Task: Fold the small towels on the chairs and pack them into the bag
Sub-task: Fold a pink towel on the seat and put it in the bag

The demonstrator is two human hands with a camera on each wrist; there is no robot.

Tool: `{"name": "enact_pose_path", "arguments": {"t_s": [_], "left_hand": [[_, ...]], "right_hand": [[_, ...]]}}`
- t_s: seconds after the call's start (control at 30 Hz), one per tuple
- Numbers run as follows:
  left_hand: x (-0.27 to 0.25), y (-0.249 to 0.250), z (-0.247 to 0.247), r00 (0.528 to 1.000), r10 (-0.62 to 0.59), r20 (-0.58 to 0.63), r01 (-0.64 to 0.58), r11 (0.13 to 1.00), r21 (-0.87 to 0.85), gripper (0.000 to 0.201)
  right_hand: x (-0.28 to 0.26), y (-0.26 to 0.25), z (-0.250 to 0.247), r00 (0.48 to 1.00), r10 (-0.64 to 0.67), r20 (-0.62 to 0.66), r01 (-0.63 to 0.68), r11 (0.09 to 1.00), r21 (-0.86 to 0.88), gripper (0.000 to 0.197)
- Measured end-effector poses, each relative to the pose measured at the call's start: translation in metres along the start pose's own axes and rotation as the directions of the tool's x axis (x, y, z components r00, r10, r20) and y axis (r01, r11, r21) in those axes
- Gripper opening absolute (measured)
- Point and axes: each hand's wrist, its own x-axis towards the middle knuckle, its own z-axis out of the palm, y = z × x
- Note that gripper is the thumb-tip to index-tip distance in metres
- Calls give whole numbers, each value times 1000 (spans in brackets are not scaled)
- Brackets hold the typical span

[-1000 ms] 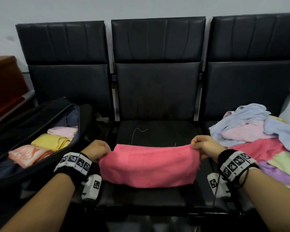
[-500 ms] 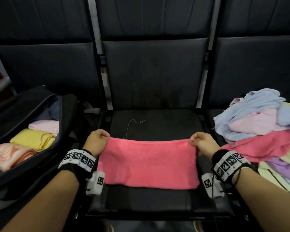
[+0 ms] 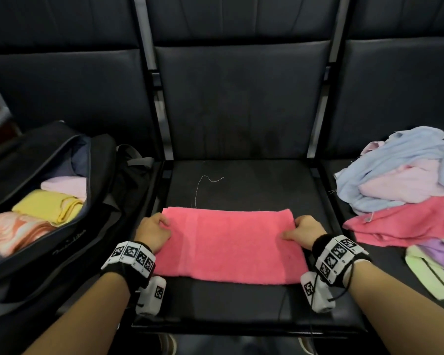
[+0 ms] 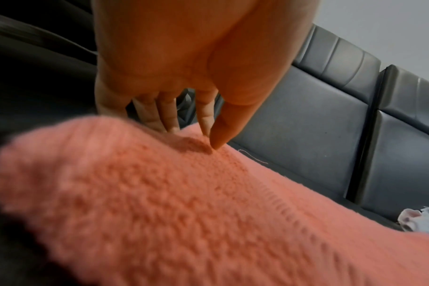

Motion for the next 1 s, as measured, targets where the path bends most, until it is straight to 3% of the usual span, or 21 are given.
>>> {"name": "enact_pose_path", "arguments": {"t_s": [0.1, 0.2, 0.3, 0.4, 0.53, 0.63, 0.67, 0.73, 0.8, 0.87, 0.9, 1.0], "left_hand": [[-10, 3, 3, 1000, 4, 1, -4, 1000, 11, 23], [-18, 10, 12, 999, 39, 33, -38, 999, -34, 25], [-26, 22, 26, 989, 87, 122, -81, 996, -49, 26], [-33, 38, 33, 987, 93, 133, -90, 996, -24, 27], [-40, 59, 27, 987, 138, 82, -143, 988, 57, 22], [-45, 71, 25, 970, 199, 139, -185, 977, -105, 15], [-49, 74, 24, 966, 182, 184, -132, 958, -255, 13], [-57, 79, 19, 938, 99, 332, 109, 826, -552, 11], [-60, 76, 14, 882, 51, 469, 316, 674, -668, 32], [-62, 68, 12, 845, 50, 532, 416, 563, -714, 36], [-64, 65, 13, 840, 44, 541, 427, 560, -710, 31], [-68, 54, 22, 876, 9, 482, 324, 730, -601, 19]], "right_hand": [[-8, -1, -1, 996, 9, 89, -26, 982, 190, 14], [-15, 1, -19, 1000, -12, 2, 10, 909, 416, 12], [-21, 2, -45, 991, -67, -119, 112, 897, 427, 19], [-29, -9, -60, 982, -113, -152, 169, 889, 426, 21], [-46, -45, -47, 982, -184, -29, 173, 844, 507, 11], [-60, -82, -21, 971, -234, 55, 158, 793, 588, 12], [-64, -95, -11, 963, -258, 79, 163, 790, 590, 14], [-73, -118, 8, 944, -308, 123, 189, 804, 564, 19], [-82, -137, 25, 913, -365, 181, 196, 783, 590, 22], [-89, -147, 36, 875, -408, 262, 155, 747, 647, 27], [-90, -149, 40, 865, -412, 287, 142, 749, 647, 30], [-85, -138, 42, 880, -381, 285, 184, 825, 535, 34]]}}
